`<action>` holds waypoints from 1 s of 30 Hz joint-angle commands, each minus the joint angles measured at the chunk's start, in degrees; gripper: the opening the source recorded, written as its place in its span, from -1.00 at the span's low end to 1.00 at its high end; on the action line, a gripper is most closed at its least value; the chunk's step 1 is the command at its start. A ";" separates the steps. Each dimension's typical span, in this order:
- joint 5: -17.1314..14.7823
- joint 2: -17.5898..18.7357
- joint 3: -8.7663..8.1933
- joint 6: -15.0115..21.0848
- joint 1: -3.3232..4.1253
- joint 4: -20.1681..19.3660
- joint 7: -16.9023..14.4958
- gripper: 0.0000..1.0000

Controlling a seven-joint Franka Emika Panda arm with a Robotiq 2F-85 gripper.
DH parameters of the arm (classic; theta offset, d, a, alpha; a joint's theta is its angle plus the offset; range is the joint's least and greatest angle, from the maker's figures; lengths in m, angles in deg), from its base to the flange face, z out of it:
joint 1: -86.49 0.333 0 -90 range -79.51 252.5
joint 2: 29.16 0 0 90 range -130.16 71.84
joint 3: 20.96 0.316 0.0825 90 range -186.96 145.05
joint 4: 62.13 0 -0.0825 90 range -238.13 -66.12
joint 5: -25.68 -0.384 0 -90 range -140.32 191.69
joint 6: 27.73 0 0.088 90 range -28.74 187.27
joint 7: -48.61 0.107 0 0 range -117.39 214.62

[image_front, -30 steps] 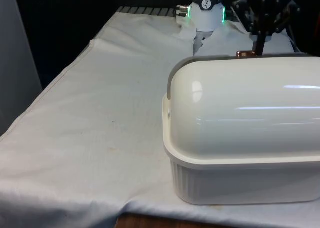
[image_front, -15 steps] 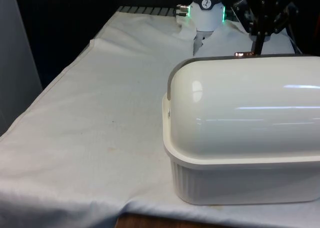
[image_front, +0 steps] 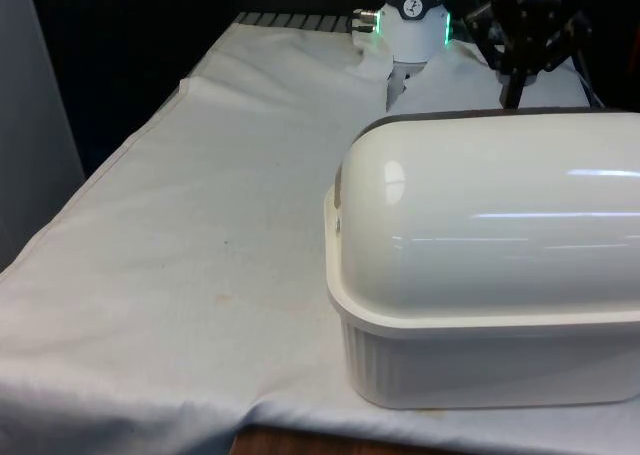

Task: Open the lid, then close it.

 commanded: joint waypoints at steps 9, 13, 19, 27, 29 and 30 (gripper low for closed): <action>-0.63 2.29 0.34 -0.40 -0.23 0.97 -0.17 -1.00; -0.06 1.66 0.11 -1.09 -0.06 0.97 0.00 -1.00; -0.17 2.35 0.46 2.18 0.23 -2.01 0.63 -1.00; 0.23 0.63 0.46 4.24 0.92 -6.36 1.32 -1.00; 0.34 0.29 0.52 4.30 1.03 -7.22 1.49 -1.00; 0.40 -0.06 0.57 4.35 1.15 -7.73 1.60 -1.00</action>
